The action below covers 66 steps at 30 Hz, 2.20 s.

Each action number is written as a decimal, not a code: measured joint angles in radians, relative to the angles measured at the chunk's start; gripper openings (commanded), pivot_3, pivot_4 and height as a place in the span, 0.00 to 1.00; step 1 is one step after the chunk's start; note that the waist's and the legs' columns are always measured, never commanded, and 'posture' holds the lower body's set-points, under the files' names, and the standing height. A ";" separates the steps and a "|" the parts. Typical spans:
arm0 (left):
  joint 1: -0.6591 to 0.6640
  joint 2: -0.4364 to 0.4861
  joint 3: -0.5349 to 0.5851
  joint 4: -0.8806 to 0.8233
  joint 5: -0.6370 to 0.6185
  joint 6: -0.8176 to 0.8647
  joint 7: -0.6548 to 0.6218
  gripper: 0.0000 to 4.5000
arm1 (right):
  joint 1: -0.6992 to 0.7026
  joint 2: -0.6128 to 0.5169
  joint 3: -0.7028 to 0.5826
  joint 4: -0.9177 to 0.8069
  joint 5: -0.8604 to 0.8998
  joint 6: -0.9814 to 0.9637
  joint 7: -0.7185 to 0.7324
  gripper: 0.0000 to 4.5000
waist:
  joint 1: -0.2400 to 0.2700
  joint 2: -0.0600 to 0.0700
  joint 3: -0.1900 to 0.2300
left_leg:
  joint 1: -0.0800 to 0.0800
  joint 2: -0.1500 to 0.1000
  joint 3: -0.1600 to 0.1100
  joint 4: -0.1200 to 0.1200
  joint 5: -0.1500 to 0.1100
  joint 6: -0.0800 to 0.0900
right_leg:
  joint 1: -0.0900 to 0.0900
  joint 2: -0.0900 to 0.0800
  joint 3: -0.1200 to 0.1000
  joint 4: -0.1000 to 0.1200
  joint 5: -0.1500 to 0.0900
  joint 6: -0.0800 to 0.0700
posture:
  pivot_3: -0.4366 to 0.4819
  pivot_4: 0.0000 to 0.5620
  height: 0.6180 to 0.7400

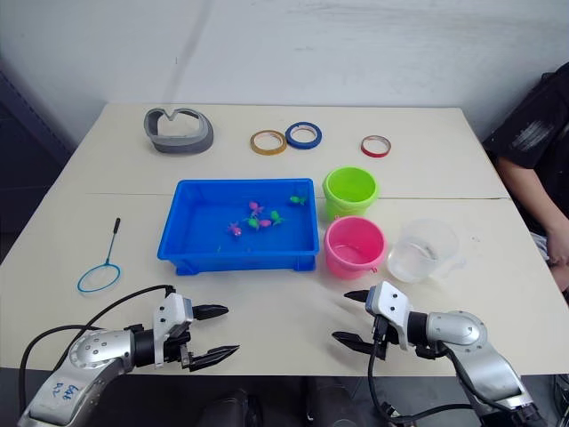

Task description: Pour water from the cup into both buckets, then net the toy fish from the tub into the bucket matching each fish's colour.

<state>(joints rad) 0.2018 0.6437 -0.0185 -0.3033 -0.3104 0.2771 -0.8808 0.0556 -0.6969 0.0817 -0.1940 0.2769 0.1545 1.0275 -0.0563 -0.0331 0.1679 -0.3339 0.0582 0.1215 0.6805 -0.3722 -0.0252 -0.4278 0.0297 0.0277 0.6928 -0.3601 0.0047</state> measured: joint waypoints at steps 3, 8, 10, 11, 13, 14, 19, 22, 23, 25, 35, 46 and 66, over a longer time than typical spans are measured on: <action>-0.002 0.000 0.000 0.000 0.000 0.007 0.000 1.00 | 0.000 0.000 0.000 0.000 0.000 0.000 -0.001 0.99 | 0.000 0.000 0.000 | 0.000 0.000 0.000 0.000 0.000 0.000 | 0.000 0.000 0.000 0.000 0.000 0.000 | 0.48 0.27 1.00; -0.028 -0.004 0.001 -0.009 -0.021 0.059 0.008 1.00 | 0.000 0.000 -0.009 0.000 0.000 -0.001 -0.016 0.99 | 0.000 0.000 0.000 | 0.000 0.000 0.000 0.000 0.000 0.000 | 0.000 0.000 0.000 0.000 0.000 0.000 | 0.48 0.27 1.00; -0.032 -0.005 0.003 -0.019 -0.037 0.076 0.011 1.00 | 0.002 0.000 -0.013 -0.001 0.000 -0.001 -0.023 0.99 | 0.000 0.000 0.000 | 0.000 0.000 0.000 0.000 0.000 0.000 | 0.000 0.000 0.000 0.000 0.000 0.000 | 0.48 0.27 1.00; -0.033 -0.005 0.003 -0.026 -0.041 0.084 0.012 1.00 | 0.005 0.000 -0.014 -0.002 0.000 -0.001 -0.026 0.99 | 0.000 0.000 0.000 | 0.000 0.000 0.000 0.000 0.000 0.000 | 0.000 0.000 0.000 0.000 0.000 0.000 | 0.48 0.27 1.00; -0.036 -0.005 0.003 -0.036 -0.047 0.094 0.013 1.00 | 0.011 0.000 -0.014 -0.007 0.002 0.002 -0.032 0.99 | 0.000 0.000 0.000 | 0.000 0.000 0.000 0.000 0.000 0.000 | 0.000 0.000 0.000 0.000 0.000 0.000 | 0.48 0.27 1.00; -0.043 -0.005 0.003 -0.036 -0.051 0.101 0.013 1.00 | 0.014 0.000 -0.018 -0.015 0.011 0.011 -0.036 0.99 | 0.000 0.000 0.000 | 0.000 0.000 0.000 0.000 0.000 0.000 | 0.000 0.000 0.000 0.000 0.000 0.000 | 0.48 0.27 1.00; -0.071 -0.003 0.000 -0.035 -0.064 0.122 0.006 1.00 | 0.023 0.000 -0.051 -0.050 0.042 0.046 -0.043 0.99 | 0.001 0.000 0.000 | 0.000 0.000 0.000 0.000 0.000 0.000 | 0.000 0.000 0.000 0.000 0.000 0.000 | 0.48 0.27 1.00; -0.082 0.002 -0.006 -0.034 -0.062 0.115 -0.013 1.00 | 0.051 0.000 -0.059 -0.075 0.047 0.062 -0.058 0.99 | 0.001 0.000 0.000 | 0.000 0.000 0.000 0.000 0.000 0.000 | 0.000 0.000 0.000 0.000 0.000 0.000 | 0.48 0.27 1.00; -0.083 0.003 -0.011 -0.034 -0.062 0.115 -0.020 1.00 | 0.061 0.000 -0.062 -0.080 0.047 0.065 -0.063 0.99 | 0.001 0.000 0.000 | 0.000 0.000 0.000 0.000 0.000 0.000 | 0.000 0.000 0.000 0.000 0.000 0.000 | 0.48 0.27 1.00; -0.091 0.004 -0.024 -0.036 -0.065 0.120 -0.034 1.00 | 0.087 0.001 -0.076 -0.089 0.047 0.067 -0.081 0.99 | 0.002 0.000 0.000 | 0.000 0.000 0.000 0.000 0.000 0.000 | 0.000 0.000 0.000 0.000 0.000 0.000 | 0.48 0.27 1.00; -0.528 0.071 0.082 -0.162 -0.473 0.469 -0.084 1.00 | 0.382 0.121 -0.529 -0.355 0.311 0.304 -0.361 0.99 | 0.021 0.006 -0.005 | -0.001 0.000 0.000 0.000 0.000 -0.002 | 0.002 0.000 0.000 -0.001 0.000 0.001 | 0.48 0.27 1.00; -0.735 0.015 0.018 -0.035 -0.469 0.489 -0.076 1.00 | 0.349 0.204 -0.642 -0.370 0.363 0.418 -0.609 0.99 | 0.004 0.007 -0.006 | 0.000 -0.002 0.000 0.000 0.002 -0.004 | 0.001 0.001 0.002 0.002 0.000 0.001 | 0.48 0.27 1.00; -0.785 -0.023 -0.013 -0.033 -0.427 0.482 -0.046 1.00 | 0.064 0.312 -0.580 -0.020 0.164 0.316 -0.808 0.99 | 0.002 0.008 -0.006 | 0.000 -0.002 0.000 0.000 0.002 -0.004 | -0.001 0.001 0.003 0.002 0.000 0.001 | 0.48 0.27 1.00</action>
<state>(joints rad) -0.5828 0.6204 -0.0317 -0.3366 -0.7369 0.7591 -0.9269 0.1196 -0.3846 -0.4978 -0.2137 0.4412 0.4701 0.2192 -0.0547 -0.0253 0.1624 -0.3338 0.0563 0.1218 0.6803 -0.3704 -0.0292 -0.4284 0.0304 0.0303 0.6951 -0.3604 0.0058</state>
